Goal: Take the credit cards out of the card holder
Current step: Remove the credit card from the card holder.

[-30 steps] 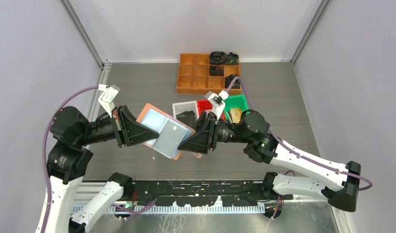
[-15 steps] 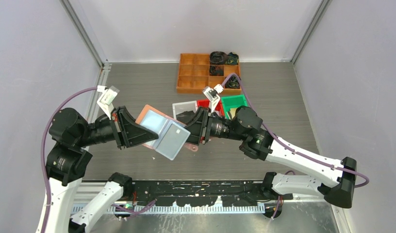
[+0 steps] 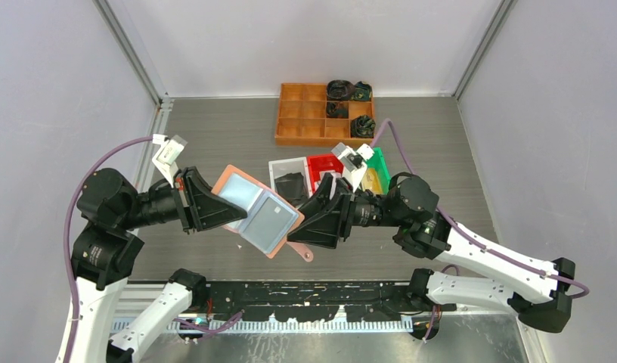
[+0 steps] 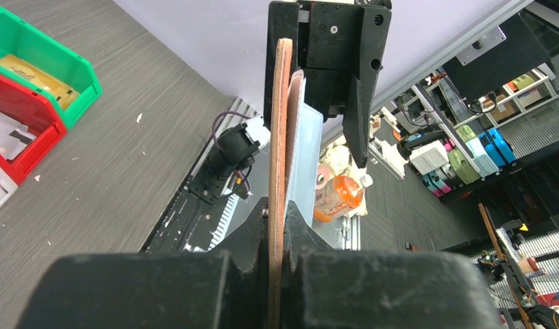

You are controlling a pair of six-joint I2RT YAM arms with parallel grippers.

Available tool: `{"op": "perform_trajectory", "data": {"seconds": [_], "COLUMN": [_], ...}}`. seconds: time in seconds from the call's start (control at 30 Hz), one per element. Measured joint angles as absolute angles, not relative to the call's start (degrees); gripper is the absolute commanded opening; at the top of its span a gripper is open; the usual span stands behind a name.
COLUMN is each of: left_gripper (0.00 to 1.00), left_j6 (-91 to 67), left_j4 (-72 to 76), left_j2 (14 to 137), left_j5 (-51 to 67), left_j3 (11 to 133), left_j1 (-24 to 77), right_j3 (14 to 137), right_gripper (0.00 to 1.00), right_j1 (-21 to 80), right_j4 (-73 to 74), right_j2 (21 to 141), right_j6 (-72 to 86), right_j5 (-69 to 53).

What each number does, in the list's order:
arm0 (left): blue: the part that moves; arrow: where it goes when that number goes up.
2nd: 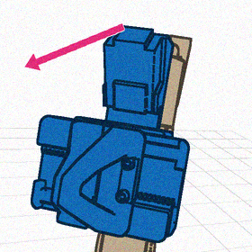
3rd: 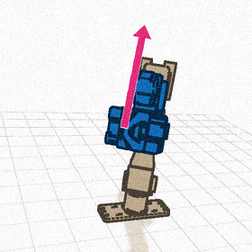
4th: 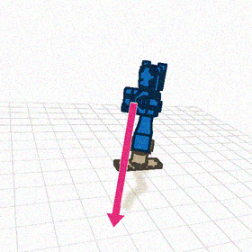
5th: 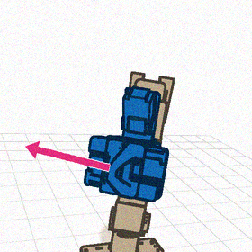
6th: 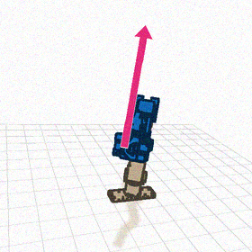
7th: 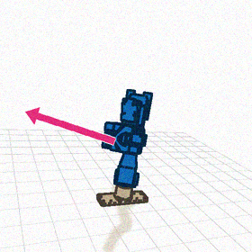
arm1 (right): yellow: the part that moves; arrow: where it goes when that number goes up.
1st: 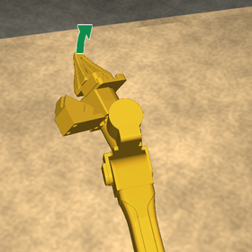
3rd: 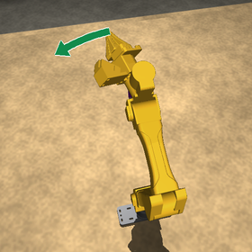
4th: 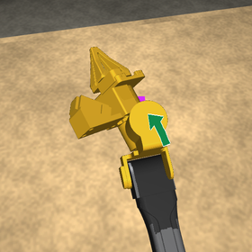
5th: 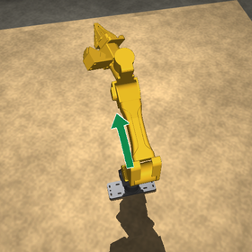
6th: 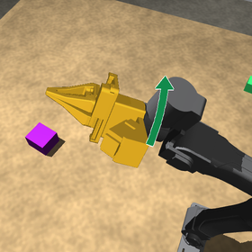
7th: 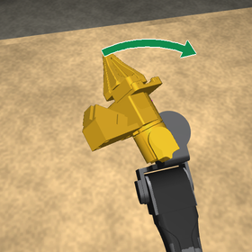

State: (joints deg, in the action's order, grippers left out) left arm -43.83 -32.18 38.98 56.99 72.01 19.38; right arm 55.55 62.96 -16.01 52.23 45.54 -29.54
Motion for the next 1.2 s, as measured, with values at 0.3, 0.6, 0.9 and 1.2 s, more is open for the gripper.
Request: {"op": "perform_trajectory", "data": {"seconds": [0.3, 0.6, 0.9, 1.2], "left_gripper": [0.0, 0.0, 0.0, 0.0], "left_j6": [-43.9, -44.5, -44.7, -44.8], "left_j4": [-32.7, -32.8, -32.8, -32.8], "left_j2": [39.0, 39.1, 39.5, 39.5], "left_j5": [57.0, 57.0, 57.0, 57.0], "left_j3": [72.2, 73.0, 73.2, 73.2], "left_j1": [19.4, 19.4, 19.4, 19.4], "right_j3": [55.7, 55.7, 55.7, 55.7], "right_gripper": [0.39, 0.32, 0.22, 0.17], "right_j1": [63.3, 63.3, 63.3, 63.3], "right_j4": [-12.9, -11.9, -8.1, -7.3], "right_j2": [54.4, 52.7, 52.6, 52.9], "right_j6": [43.5, 42.3, 40.4, 40.2], "right_j5": [-29.7, -30.6, -29.0, -27.4]}}
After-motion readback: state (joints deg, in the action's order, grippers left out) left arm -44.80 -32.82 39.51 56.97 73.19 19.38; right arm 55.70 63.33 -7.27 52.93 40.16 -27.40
